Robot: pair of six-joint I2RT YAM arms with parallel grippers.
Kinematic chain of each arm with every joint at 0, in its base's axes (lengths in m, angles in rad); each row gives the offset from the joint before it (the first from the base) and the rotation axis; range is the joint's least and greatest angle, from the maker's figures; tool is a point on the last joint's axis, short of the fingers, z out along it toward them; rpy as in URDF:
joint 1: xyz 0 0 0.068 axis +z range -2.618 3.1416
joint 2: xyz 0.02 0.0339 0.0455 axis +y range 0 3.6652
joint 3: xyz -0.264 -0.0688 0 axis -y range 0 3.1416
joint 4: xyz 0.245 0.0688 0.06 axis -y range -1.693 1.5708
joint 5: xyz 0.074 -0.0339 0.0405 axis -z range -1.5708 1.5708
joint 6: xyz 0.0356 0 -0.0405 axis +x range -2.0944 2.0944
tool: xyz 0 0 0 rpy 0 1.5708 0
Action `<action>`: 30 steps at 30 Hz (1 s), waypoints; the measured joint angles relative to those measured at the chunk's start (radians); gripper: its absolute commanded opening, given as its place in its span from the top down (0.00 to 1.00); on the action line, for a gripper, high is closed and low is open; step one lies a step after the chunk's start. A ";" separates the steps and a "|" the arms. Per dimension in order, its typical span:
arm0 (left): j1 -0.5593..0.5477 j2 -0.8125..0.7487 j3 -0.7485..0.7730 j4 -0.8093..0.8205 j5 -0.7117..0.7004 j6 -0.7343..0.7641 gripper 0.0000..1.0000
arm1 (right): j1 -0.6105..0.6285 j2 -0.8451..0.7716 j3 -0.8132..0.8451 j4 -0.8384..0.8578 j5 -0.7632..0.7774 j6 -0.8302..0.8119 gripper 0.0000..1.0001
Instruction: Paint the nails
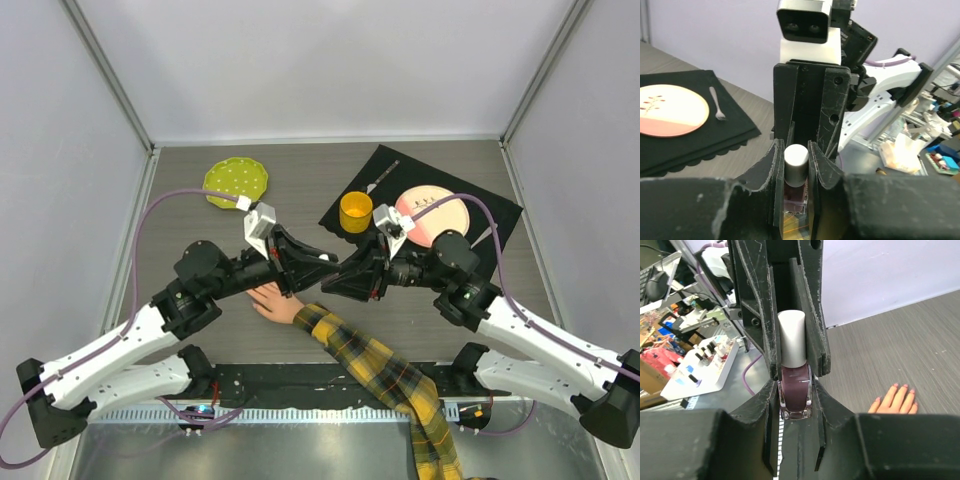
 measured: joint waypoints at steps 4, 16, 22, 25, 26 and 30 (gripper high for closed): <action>0.000 0.019 0.049 -0.087 -0.069 0.023 1.00 | 0.003 0.000 0.009 -0.032 0.071 -0.031 0.99; -0.120 0.381 0.448 -0.589 -0.858 0.005 1.00 | 0.286 0.190 0.112 -0.159 1.120 -0.246 0.99; -0.126 0.398 0.453 -0.599 -0.890 -0.026 0.73 | 0.278 0.187 0.100 -0.167 1.148 -0.302 0.99; -0.126 0.370 0.427 -0.578 -0.864 -0.007 0.31 | 0.259 0.158 0.077 -0.155 1.088 -0.303 0.99; -0.124 0.353 0.413 -0.578 -0.849 -0.003 0.26 | 0.237 0.135 0.058 -0.155 1.063 -0.301 0.99; -0.111 0.243 0.343 -0.552 -0.759 0.039 0.13 | 0.152 0.060 0.008 -0.171 0.971 -0.293 0.99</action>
